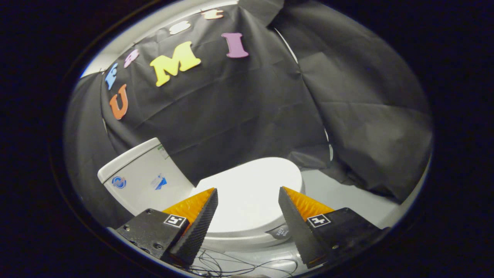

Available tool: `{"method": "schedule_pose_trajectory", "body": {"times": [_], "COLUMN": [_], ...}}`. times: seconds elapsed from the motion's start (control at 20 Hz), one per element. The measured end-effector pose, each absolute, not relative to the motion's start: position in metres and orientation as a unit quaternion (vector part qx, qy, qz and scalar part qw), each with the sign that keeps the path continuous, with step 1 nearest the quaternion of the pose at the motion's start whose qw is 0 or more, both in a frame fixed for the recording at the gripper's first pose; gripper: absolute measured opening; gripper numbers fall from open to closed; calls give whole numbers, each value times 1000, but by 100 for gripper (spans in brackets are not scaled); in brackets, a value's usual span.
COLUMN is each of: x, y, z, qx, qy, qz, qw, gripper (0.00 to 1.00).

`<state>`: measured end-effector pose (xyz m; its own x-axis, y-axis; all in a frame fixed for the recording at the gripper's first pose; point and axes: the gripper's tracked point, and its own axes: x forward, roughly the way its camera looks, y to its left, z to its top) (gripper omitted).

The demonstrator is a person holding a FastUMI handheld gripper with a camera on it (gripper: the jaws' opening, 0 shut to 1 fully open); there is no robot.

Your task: Open the toilet lid.

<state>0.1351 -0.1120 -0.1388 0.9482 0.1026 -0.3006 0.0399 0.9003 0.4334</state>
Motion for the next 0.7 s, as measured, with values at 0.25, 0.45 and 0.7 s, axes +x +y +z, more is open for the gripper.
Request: {"method": "schedule_pose_trajectory", "body": {"times": [0.25, 0.45, 0.7], "x": [139, 142, 135], "y": [-131, -145, -150], "z": [-193, -225, -257], "qx": [319, 365, 430], "qy": [220, 248, 281], "qz": [13, 3, 9], "qw": [922, 897, 858], "gripper": [100, 100, 99]}}
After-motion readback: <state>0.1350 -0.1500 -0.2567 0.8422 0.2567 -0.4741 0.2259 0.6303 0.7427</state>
